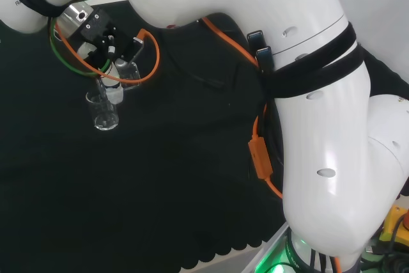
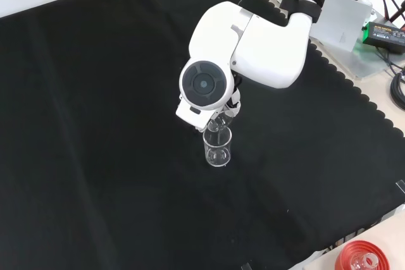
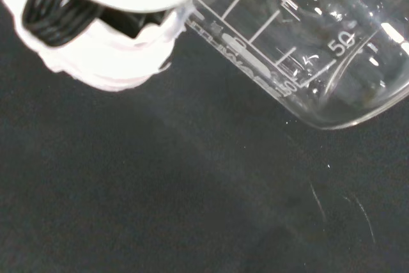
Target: Pour the water from the handheld beaker into the one on the table.
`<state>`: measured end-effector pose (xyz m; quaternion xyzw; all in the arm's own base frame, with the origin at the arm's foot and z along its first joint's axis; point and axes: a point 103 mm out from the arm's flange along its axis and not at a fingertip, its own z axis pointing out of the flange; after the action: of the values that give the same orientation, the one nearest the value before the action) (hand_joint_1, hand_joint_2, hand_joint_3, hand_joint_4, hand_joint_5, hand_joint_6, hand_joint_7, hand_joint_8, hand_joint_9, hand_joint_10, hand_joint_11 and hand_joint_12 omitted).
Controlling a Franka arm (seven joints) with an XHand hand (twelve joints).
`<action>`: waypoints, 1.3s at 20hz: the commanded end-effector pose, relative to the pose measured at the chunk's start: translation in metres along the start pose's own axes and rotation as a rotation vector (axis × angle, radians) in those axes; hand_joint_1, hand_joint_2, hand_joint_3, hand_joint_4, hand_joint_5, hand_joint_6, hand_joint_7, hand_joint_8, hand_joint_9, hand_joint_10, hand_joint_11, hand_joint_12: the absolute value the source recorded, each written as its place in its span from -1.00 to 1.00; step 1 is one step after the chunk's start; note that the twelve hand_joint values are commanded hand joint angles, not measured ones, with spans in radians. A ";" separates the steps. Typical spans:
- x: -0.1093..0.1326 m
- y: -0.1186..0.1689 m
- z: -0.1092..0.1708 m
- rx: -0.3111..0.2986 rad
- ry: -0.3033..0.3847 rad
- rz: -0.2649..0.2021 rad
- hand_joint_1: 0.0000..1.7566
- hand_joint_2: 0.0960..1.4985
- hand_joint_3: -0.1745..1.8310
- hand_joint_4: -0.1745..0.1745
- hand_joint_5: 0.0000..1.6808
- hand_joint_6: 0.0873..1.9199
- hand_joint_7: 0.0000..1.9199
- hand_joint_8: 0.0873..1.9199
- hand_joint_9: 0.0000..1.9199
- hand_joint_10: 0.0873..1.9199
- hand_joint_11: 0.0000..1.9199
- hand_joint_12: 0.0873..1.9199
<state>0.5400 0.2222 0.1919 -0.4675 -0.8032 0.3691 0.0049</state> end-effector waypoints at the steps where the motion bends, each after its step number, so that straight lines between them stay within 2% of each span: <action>1: 0.002 -0.001 -0.001 0.005 -0.003 0.000 0.50 -0.12 -0.38 -1.00 0.69 -0.78 0.58 -0.94 0.70 -1.00 0.25 -0.19; 26: 0.005 -0.003 -0.010 0.046 -0.037 0.008 0.50 -0.11 -0.38 -1.00 0.69 -0.78 0.58 -0.94 0.70 -1.00 0.26 -0.20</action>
<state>0.5388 0.2298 0.1995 -0.4647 -0.7941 0.3916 0.0001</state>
